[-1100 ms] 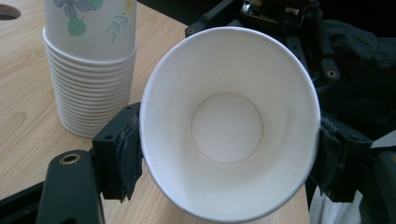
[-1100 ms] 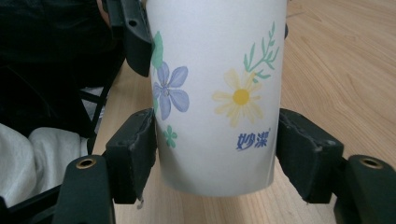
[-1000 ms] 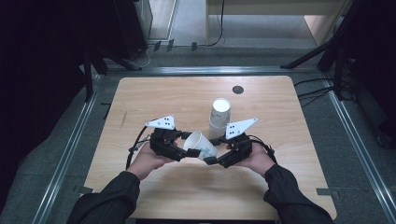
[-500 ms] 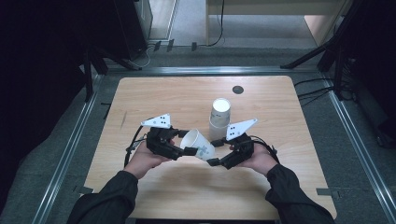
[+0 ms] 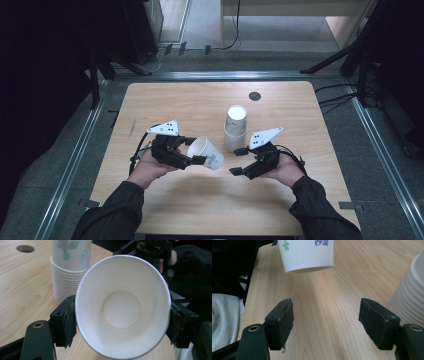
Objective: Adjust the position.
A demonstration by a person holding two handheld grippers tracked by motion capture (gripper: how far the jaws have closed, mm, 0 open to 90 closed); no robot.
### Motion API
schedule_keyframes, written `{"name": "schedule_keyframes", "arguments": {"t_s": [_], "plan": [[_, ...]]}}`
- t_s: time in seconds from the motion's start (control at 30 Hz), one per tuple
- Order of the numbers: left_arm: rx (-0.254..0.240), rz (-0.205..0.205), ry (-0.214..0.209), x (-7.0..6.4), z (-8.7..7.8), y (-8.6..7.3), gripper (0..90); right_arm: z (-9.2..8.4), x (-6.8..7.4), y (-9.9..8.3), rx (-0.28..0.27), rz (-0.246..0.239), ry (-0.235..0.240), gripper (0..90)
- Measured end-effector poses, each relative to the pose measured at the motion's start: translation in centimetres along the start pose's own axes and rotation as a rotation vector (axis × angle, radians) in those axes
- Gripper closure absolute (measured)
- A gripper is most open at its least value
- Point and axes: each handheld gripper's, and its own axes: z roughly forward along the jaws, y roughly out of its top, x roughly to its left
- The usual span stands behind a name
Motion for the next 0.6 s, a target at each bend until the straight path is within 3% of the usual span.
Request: {"name": "schedule_keyframes", "arguments": {"t_s": [0.37, 0.43, 0.5, 0.6], "plan": [[0.060, 0.002, 0.088, 0.8, -1.4, -0.3, 23.3, -0.6, -0.4, -0.3, 0.005, 0.016, -0.048, 28.3], [0.071, -0.004, 0.097, 1.1, -1.6, -0.5, 23.3, -0.5, -0.4, -0.3, 0.011, 0.018, -0.056, 28.3], [0.074, -0.018, 0.075, 1.4, -1.7, -0.6, 23.2, -0.6, -0.4, -0.3, 0.015, 0.029, -0.054, 28.8], [0.090, -0.027, 0.100, 1.9, -2.0, -0.8, 23.3, -0.7, -0.3, -0.2, 0.005, 0.031, -0.053, 29.0]]}}
